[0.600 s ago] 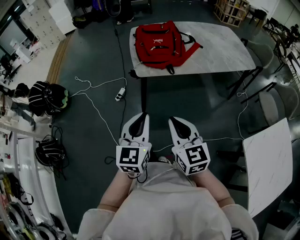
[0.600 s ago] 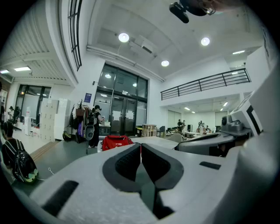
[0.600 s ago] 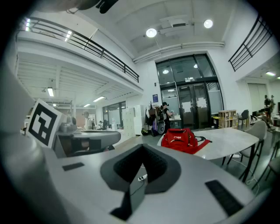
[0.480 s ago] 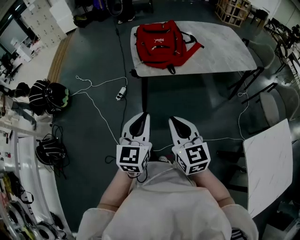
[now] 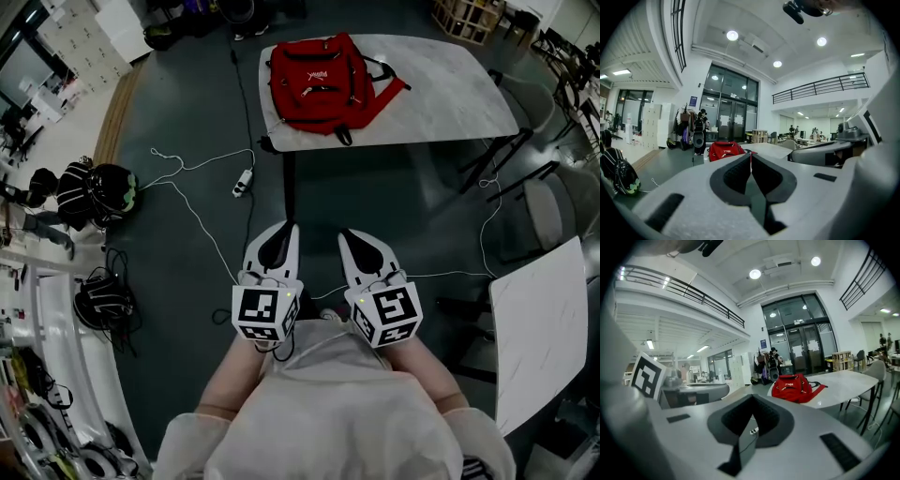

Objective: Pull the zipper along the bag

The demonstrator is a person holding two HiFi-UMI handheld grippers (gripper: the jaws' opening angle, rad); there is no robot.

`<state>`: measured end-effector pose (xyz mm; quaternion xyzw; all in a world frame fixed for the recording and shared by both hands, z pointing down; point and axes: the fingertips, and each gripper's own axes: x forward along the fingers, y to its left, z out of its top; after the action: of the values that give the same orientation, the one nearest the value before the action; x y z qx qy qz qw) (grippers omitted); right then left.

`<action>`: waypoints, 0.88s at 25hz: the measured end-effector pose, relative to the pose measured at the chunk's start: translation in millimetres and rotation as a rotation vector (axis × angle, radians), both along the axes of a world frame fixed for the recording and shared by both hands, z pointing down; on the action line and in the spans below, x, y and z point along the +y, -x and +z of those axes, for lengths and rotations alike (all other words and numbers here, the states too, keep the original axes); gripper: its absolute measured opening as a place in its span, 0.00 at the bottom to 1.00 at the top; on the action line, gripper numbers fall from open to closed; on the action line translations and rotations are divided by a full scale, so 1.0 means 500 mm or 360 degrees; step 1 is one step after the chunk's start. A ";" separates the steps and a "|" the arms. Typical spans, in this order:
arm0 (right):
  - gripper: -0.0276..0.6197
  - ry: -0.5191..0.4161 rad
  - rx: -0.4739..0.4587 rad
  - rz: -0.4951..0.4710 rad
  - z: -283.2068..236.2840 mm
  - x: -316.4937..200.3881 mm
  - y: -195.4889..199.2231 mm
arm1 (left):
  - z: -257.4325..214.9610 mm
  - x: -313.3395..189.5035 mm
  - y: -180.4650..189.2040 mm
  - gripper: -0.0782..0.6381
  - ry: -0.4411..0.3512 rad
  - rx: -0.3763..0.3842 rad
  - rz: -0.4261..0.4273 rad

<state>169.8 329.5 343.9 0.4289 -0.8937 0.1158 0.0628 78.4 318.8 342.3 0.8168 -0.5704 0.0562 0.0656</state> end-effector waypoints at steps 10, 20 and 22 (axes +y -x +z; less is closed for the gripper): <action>0.09 0.0127 0.0008 0.0023 0.055 -0.126 0.027 | 0.055 -0.126 0.042 0.14 0.0082 0.0020 -0.0001; 0.09 0.0270 0.0033 0.0091 0.096 -0.367 0.163 | 0.110 -0.392 0.187 0.14 0.0212 0.0080 0.0063; 0.09 0.0303 0.0027 0.0110 0.101 -0.429 0.199 | 0.127 -0.455 0.216 0.14 0.0265 0.0123 0.0112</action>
<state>70.4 115.1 394.3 0.4524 -0.8628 0.1986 0.1068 -29.6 91.3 405.8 0.8296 -0.5317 0.0742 0.1533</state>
